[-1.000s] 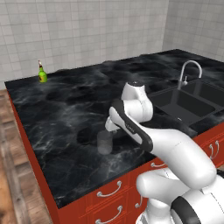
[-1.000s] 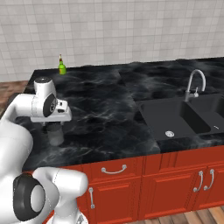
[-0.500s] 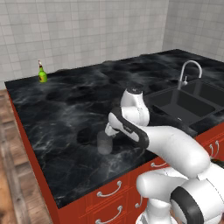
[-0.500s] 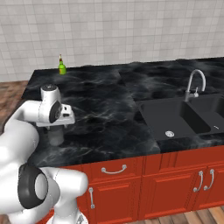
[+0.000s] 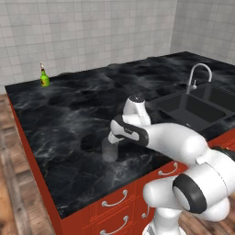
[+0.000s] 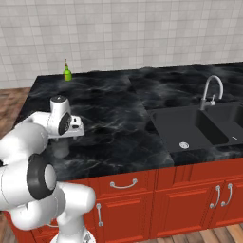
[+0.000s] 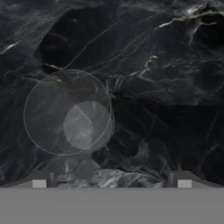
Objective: Move the glass cup from next to the sink to the open cabinet. Then, move the bowl with the potato to the fridge to clear the area for faucet cleaning.
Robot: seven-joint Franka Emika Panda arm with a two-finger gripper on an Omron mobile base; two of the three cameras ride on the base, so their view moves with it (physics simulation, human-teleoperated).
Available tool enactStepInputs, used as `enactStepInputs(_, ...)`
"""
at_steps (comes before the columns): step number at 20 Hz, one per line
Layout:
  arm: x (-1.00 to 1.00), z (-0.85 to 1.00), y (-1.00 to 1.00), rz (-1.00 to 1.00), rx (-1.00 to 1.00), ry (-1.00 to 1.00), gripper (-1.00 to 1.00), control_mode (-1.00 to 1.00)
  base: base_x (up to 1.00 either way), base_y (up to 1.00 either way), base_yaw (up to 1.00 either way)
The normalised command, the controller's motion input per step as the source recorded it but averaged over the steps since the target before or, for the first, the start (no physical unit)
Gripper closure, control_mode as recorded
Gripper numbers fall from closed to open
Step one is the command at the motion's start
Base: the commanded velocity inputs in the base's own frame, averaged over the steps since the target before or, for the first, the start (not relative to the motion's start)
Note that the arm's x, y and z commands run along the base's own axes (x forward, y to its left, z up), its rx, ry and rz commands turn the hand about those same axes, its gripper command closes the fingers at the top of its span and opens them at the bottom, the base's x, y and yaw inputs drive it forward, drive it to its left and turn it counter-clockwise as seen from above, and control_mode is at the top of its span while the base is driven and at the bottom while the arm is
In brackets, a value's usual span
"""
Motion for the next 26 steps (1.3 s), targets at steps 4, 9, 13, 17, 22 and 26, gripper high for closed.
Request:
enactStepInputs(4, 0.29, -0.37, 0.04, 0.00, 0.00, 0.00, -1.00, -1.00, 0.00, 0.00, 0.00)
enactStepInputs(9, 0.23, -0.30, 0.05, 0.00, 0.00, 0.00, -1.00, -1.00, 0.00, 0.00, 0.00)
enactStepInputs(13, 0.14, -0.29, 0.11, 0.00, -0.01, 0.00, -1.00, -1.00, 0.00, 0.00, 0.00)
enactStepInputs(17, 0.00, -0.36, 0.06, 0.01, -0.02, 0.00, -1.00, -1.00, 0.00, 0.00, 0.00)
enactStepInputs(22, -0.19, -0.28, 0.02, 0.02, -0.01, 0.00, -1.00, -1.00, 0.00, 0.00, 0.00)
enactStepInputs(26, -0.20, 0.13, 0.00, 0.00, 0.00, 0.00, -1.00, -1.00, 0.00, 0.00, 0.00)
